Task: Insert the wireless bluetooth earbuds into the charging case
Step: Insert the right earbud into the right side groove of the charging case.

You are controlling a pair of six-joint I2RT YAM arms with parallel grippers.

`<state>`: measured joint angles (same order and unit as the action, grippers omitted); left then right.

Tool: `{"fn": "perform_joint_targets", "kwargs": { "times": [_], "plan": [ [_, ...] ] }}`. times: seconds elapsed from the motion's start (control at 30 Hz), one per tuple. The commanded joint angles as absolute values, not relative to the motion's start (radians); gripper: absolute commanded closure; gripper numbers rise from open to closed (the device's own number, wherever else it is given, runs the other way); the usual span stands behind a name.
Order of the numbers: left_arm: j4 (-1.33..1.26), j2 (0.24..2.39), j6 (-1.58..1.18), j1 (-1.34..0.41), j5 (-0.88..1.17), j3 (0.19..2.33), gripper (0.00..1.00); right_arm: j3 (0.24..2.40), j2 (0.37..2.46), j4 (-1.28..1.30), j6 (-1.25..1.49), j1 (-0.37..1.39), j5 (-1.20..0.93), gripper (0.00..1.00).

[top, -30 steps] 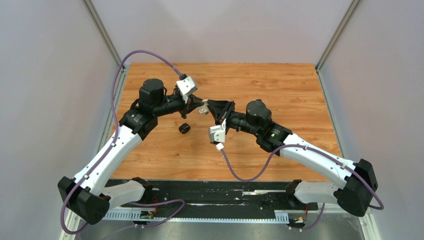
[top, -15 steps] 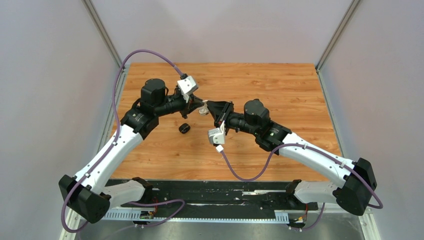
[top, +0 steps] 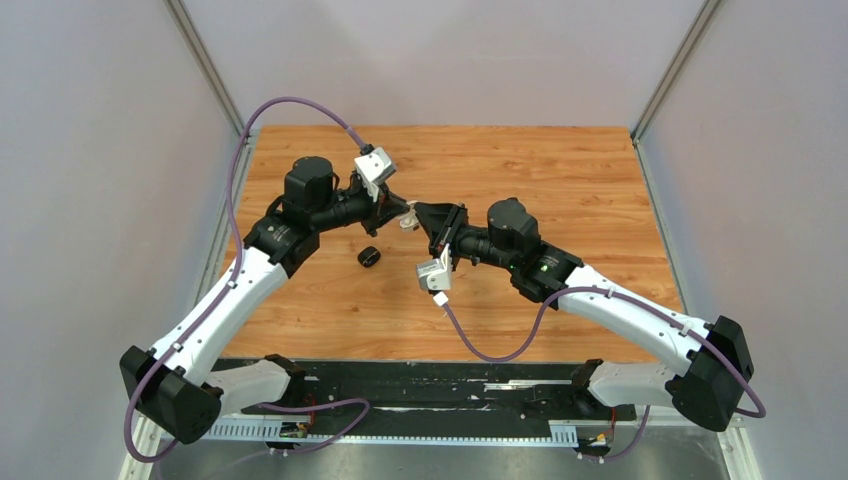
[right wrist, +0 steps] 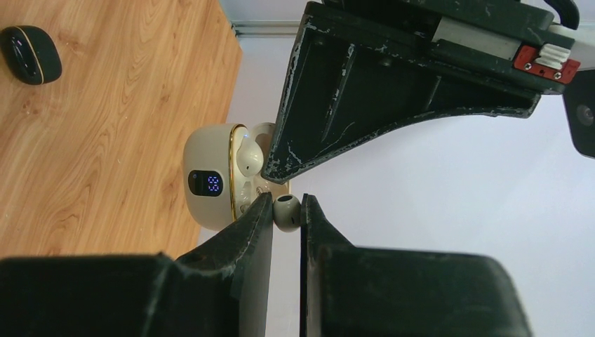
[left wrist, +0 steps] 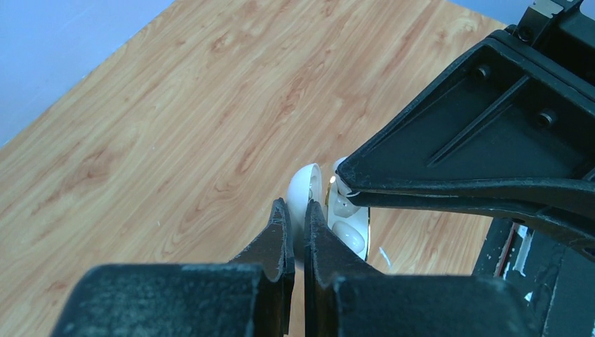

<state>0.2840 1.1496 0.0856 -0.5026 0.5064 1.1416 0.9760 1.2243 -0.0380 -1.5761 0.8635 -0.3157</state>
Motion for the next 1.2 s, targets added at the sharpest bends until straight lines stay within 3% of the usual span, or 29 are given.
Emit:
{"fn": "perform_joint_targets", "kwargs": {
  "times": [0.0, 0.77, 1.17],
  "plan": [
    [0.194, 1.148, 0.052, -0.503, 0.493, 1.186, 1.00, 0.978, 1.214, 0.031, -1.587, 0.868, -0.345, 0.91],
    [0.186, 1.138, 0.084, -0.502, 0.495, 1.159, 1.00, 1.145, 1.263, 0.115, -1.325, 0.870, -0.342, 0.54],
    [0.218, 1.127, 0.168, -0.503, 0.472, 1.145, 1.00, 1.314, 1.221, 0.258, -0.613, 0.810, -0.393, 0.33]
  ]
}}
